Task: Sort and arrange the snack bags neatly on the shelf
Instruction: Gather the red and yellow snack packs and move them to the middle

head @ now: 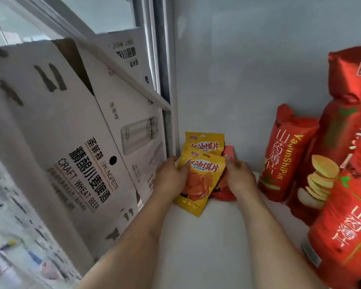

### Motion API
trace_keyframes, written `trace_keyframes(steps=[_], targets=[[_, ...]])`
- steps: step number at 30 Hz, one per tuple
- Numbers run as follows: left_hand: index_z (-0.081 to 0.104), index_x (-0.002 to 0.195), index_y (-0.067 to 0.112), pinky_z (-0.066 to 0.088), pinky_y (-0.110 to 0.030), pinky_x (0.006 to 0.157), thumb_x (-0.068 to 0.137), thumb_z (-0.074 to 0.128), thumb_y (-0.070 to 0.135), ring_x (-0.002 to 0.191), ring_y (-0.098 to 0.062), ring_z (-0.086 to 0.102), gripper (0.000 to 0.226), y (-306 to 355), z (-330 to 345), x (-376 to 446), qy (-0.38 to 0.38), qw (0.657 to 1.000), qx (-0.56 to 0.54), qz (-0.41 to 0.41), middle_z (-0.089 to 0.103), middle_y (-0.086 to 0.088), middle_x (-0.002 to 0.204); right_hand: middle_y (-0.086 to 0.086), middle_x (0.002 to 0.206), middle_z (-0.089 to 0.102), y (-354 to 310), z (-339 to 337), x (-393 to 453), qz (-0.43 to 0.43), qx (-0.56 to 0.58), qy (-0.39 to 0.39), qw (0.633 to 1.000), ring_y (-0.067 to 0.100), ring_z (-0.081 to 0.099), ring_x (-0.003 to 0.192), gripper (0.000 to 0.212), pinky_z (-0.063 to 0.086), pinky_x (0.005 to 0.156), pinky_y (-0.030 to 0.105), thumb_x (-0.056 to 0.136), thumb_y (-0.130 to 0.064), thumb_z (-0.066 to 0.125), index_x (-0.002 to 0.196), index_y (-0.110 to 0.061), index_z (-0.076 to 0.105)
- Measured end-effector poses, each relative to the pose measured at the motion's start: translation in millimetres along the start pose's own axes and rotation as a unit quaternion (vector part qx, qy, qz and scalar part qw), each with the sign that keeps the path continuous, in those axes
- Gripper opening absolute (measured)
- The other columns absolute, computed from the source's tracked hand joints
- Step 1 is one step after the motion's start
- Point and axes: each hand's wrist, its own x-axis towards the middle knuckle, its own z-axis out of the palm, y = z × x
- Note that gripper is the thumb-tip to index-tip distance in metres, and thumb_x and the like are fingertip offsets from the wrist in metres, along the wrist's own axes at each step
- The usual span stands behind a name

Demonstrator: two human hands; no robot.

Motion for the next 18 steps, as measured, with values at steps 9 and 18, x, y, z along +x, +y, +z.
trace_keyframes(steps=[9,18], targets=[[0.056,0.132,0.024,0.051,-0.034,0.095,0.088,0.072,0.037,0.111,-0.021,0.066,0.049,4,13,50,-0.09,0.987,-0.135,-0.004,0.067,0.004,0.125,0.014,0.123,0.065,3,7,33,0.054,0.023,-0.027,0.998,0.031,0.061,0.112,0.069,0.047,0.097,0.038,0.096,-0.065,0.028,0.12,-0.013,0.065],[0.06,0.086,0.028,0.056,-0.027,0.061,0.082,0.08,0.005,0.073,-0.014,0.072,0.031,-15,6,55,-0.111,0.952,-0.283,-0.043,0.073,0.004,0.089,0.017,0.141,0.055,-7,2,41,0.106,-0.01,-0.074,0.992,0.031,0.052,0.129,0.079,0.039,0.11,0.041,0.098,-0.066,0.022,0.136,-0.005,0.055]])
